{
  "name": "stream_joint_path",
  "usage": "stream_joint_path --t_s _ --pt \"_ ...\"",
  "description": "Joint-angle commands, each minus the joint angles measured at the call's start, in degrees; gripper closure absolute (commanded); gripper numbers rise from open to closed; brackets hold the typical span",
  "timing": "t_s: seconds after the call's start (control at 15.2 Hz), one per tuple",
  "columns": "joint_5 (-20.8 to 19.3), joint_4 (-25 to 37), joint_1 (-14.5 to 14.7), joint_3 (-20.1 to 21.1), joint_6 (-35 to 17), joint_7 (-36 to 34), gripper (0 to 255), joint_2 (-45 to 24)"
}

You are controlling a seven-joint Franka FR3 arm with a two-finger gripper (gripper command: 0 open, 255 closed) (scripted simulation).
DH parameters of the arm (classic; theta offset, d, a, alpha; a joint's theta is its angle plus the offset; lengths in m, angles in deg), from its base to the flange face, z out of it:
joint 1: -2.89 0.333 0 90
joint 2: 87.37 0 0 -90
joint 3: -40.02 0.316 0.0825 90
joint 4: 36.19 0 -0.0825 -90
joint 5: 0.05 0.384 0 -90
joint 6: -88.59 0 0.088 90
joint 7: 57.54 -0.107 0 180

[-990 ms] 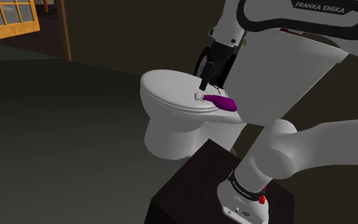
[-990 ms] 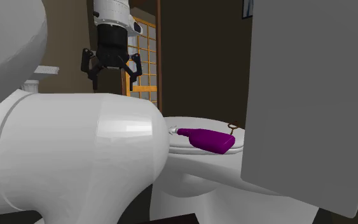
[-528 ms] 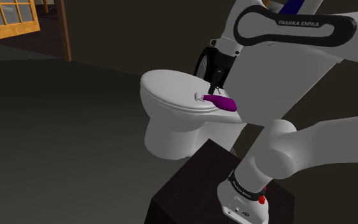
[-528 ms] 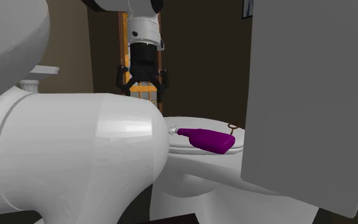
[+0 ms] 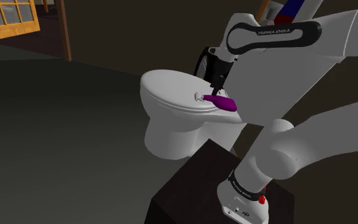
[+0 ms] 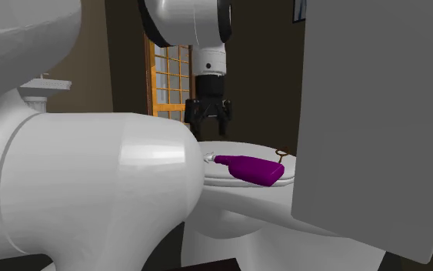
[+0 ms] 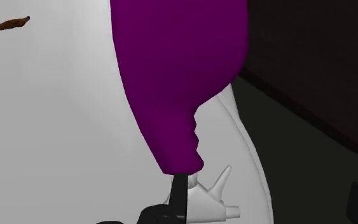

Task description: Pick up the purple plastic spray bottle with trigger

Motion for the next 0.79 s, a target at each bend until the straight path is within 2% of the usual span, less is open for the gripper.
stream_joint_path --t_s 0.0,0.2,0.73 --pt "-0.99 1.19 1.02 -3.12 -2.65 5.65 0 -3.20" --pt "-0.96 4.34 3.23 -8.14 -6.57 14.27 0 -9.31" --pt "-0.89 0.79 3.71 -10.40 -13.40 15.14 0 -12.65"
